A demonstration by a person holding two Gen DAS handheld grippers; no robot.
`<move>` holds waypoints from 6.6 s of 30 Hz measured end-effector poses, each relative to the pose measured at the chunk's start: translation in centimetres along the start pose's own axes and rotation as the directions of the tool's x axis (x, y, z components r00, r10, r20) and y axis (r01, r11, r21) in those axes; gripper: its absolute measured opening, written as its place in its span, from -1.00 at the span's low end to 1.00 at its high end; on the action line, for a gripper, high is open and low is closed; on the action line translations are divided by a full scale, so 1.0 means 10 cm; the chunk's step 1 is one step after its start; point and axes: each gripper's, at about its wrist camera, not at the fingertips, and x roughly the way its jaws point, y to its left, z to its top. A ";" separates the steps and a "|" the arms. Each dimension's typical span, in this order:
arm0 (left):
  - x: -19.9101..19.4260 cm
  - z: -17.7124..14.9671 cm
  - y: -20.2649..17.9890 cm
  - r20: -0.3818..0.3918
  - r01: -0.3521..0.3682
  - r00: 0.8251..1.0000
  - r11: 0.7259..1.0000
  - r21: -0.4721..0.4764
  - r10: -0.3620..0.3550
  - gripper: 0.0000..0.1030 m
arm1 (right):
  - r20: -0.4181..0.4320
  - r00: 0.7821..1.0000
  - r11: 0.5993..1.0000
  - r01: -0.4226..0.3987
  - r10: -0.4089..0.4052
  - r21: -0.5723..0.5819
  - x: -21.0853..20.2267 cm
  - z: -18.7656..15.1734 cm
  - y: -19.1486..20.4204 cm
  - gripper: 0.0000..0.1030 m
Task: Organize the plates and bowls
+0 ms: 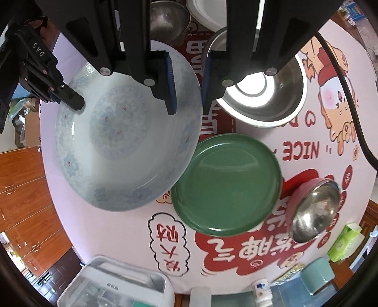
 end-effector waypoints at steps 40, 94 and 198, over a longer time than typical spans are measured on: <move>-1.09 -1.95 1.08 0.167 -0.030 0.983 0.969 -0.245 0.072 -0.64 | -0.079 0.993 0.946 -0.109 0.089 -0.305 -0.20 -1.07 1.56 -0.77; 0.33 -2.65 1.88 -0.135 -0.022 0.990 0.878 -0.478 -0.049 -0.64 | -0.438 0.892 0.936 -0.052 -0.113 -0.347 0.96 -1.74 1.75 -0.75; -1.04 -0.52 1.23 0.332 0.046 0.942 0.970 -0.239 0.037 0.52 | 0.017 0.999 0.994 0.033 -0.031 -0.106 0.00 0.41 0.69 0.42</move>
